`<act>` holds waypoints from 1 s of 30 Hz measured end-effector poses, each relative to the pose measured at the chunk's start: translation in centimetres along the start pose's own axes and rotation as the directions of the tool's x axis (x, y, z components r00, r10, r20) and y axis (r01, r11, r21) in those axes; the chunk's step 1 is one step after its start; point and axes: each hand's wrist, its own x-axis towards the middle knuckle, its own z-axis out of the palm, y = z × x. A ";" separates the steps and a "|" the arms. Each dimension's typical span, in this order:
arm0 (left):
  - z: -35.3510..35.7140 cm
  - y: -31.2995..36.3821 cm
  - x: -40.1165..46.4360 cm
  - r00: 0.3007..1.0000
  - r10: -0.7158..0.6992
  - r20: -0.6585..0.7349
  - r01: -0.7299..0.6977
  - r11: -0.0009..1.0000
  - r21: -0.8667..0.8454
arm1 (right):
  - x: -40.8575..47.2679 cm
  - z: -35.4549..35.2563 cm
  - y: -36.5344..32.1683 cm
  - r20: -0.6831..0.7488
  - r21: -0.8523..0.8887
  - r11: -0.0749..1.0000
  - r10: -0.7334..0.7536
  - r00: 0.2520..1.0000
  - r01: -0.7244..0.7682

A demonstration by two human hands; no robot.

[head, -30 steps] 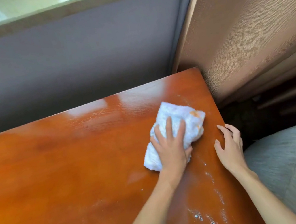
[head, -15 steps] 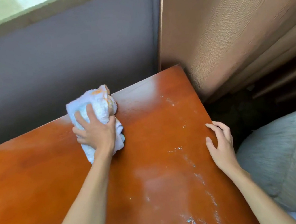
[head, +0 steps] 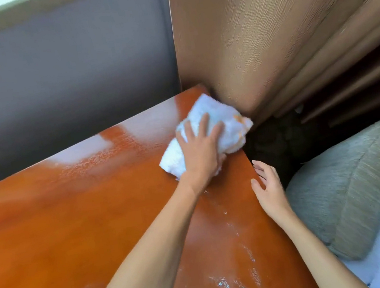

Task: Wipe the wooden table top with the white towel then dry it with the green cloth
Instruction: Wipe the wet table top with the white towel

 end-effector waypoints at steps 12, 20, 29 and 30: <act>-0.3 -6.1 -7.1 0.999 -0.026 0.033 0.021 0.992 0.127 | 0.1 -0.4 0.3 0.029 0.003 1.000 0.004 1.000 -0.004; -2.4 -3.5 2.0 0.880 -0.472 -0.044 0.461 0.873 -0.158 | -1.3 -1.3 1.8 0.060 0.065 0.986 0.148 0.987 -0.152; 1.8 3.5 -8.0 0.998 -0.052 0.041 0.050 0.997 0.051 | -5.2 -3.3 3.6 0.064 0.128 0.957 0.256 0.965 -0.262; 2.6 4.2 -9.7 0.998 -0.024 0.062 0.021 0.998 0.054 | -5.5 -3.5 3.8 0.051 0.138 0.952 0.268 0.962 -0.272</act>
